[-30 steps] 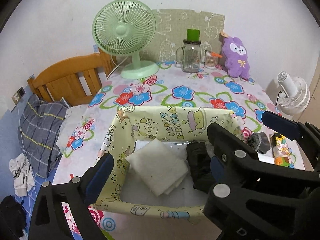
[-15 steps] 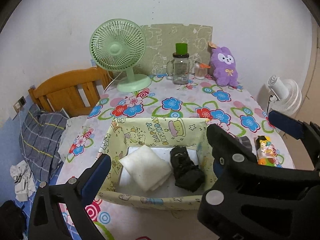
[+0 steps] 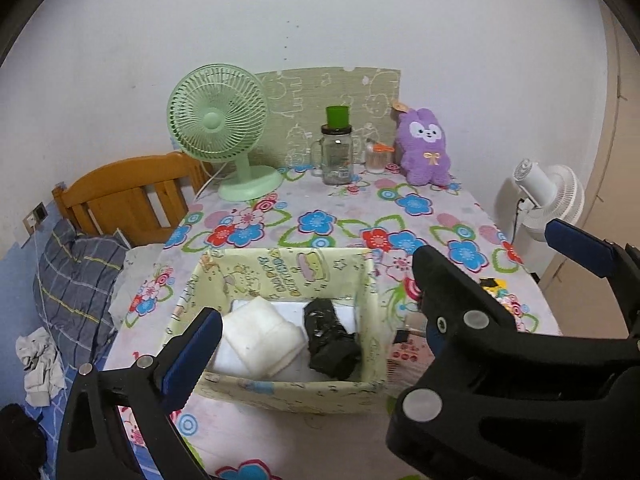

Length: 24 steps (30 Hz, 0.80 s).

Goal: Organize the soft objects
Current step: 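Withdraw both tools from the box back toward the remaining items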

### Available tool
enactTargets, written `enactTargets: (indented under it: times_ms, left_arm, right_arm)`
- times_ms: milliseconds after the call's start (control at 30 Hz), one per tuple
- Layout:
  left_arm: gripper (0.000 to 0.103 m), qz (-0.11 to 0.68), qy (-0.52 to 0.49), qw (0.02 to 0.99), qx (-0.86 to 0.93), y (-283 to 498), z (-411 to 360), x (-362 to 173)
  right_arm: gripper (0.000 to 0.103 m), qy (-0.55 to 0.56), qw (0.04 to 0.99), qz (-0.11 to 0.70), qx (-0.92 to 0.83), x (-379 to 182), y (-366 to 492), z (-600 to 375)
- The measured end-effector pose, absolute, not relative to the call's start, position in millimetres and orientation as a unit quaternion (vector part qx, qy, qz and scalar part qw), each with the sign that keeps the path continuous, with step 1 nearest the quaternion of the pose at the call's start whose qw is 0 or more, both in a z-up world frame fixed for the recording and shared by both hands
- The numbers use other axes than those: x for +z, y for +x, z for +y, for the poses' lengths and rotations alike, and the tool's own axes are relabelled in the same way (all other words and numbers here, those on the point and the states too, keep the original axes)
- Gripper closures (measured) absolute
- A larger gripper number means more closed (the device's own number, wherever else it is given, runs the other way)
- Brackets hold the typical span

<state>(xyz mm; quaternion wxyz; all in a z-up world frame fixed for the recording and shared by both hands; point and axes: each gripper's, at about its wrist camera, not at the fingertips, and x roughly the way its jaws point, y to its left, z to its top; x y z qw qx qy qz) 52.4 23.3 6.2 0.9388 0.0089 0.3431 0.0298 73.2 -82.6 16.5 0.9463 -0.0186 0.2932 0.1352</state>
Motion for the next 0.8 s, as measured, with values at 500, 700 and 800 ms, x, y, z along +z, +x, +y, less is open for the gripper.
enactTargets:
  times_ms: [500, 700, 800]
  left_arm:
    - [0.0, 0.344, 0.015, 0.938, 0.024, 42.1, -10.7, -4.4]
    - [0.0, 0.346, 0.011, 0.938, 0.011, 43.2, -24.7, -14.9]
    - [0.0, 0.347, 0.009, 0.938, 0.004, 43.9, -31.1, -21.5]
  right_arm:
    - [0.0, -0.012, 0.948, 0.298, 0.113, 4.8, 59.1, -119.8]
    - [0.0, -0.003, 0.948, 0.302, 0.104, -7.4, 57.4, -135.3]
    - [0.0, -0.005, 0.947, 0.305, 0.099, -15.1, 56.5, -142.4]
